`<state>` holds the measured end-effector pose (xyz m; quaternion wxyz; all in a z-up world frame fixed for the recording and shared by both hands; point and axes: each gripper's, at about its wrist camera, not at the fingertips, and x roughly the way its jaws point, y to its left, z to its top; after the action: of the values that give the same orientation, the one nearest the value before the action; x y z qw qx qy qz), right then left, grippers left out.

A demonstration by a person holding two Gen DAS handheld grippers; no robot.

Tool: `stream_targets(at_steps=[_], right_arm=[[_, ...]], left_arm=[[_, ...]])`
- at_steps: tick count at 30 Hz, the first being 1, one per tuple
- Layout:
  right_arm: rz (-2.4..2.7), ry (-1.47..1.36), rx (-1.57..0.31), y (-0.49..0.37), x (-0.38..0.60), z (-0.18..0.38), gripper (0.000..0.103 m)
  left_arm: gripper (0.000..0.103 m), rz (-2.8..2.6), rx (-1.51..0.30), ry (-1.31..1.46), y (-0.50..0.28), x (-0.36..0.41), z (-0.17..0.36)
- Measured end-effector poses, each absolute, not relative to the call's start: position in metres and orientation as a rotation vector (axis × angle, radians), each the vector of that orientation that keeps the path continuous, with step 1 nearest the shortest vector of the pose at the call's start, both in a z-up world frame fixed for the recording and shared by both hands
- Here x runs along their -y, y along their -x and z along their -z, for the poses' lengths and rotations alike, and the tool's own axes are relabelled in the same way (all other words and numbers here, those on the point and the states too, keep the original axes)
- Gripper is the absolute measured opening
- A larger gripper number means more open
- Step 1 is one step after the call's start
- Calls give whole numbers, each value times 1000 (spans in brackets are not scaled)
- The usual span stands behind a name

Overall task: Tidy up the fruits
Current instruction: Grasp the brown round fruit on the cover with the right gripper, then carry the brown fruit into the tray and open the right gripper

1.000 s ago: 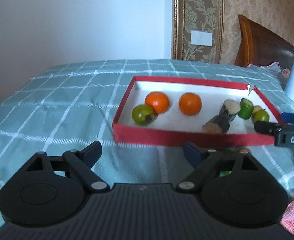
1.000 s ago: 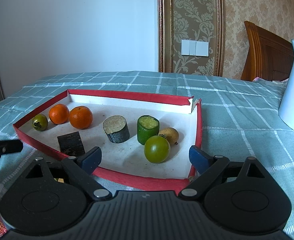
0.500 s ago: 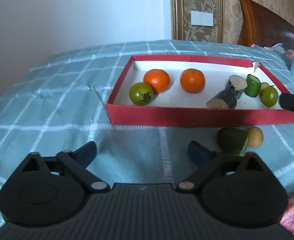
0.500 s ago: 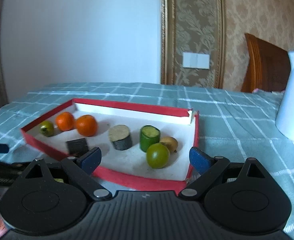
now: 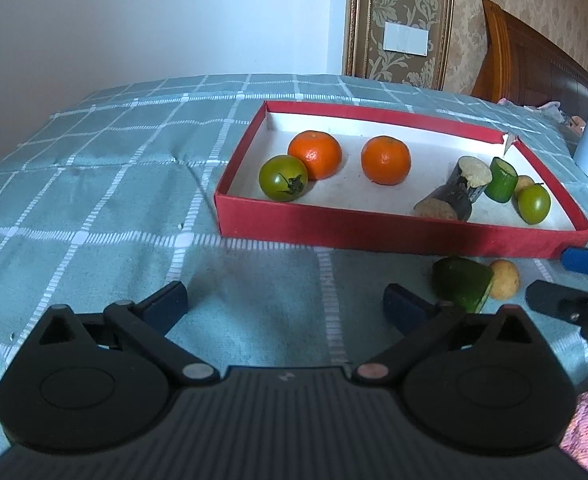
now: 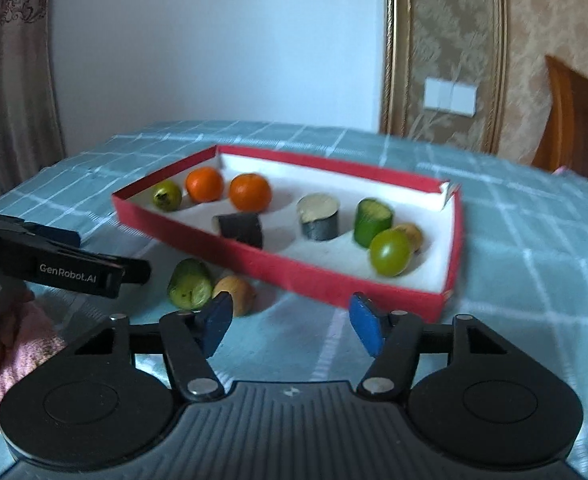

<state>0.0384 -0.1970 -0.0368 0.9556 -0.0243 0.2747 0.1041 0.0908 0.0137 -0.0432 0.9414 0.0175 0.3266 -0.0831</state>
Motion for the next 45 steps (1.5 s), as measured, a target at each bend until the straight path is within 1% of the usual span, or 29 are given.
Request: stream_targets(at_steps=[3,6,11,12,13,14,15,17,18,20,22,29,38,45], right_arm=[[-219,41,-566,-41,193,38,63],[-238,25,-586,-47,190,39,57],[-245,40,-596,-54,180,42,54],[-242,49,-594,-55,178,43,52],[-240,59,-595,-56,175,43,47],[-242,69,-596,-58,173,44,45],[-246,83,-598,-59,170,44,40],[-249,103,-600,-59,167,45,36],[-252,107,-603,-60,166,46,33],[-251,112,-597,-59,165,46,31],[-254,111,-596,-58,165,47,26],[-243,73,-592,-55,170,46,26],[-206,27,-479,-36,186,26,26],[-125,2,-479,-59,205,16,26]], left_arm=[[103,174,-661,-19,-91,-16,43],[103,179,-656,-3,-90,-19,43],[103,181,-654,4,-89,-19,42],[103,181,-654,4,-89,-19,42],[103,181,-654,4,-89,-19,42],[103,181,-654,4,-89,-19,42],[103,181,-654,4,-89,-19,42],[103,182,-654,6,-89,-19,42],[103,181,-654,5,-89,-19,42],[103,181,-654,4,-89,-20,42],[103,182,-654,6,-89,-20,42],[103,184,-652,12,-89,-20,42],[103,186,-650,19,-88,-21,42],[103,186,-650,18,-88,-21,42]])
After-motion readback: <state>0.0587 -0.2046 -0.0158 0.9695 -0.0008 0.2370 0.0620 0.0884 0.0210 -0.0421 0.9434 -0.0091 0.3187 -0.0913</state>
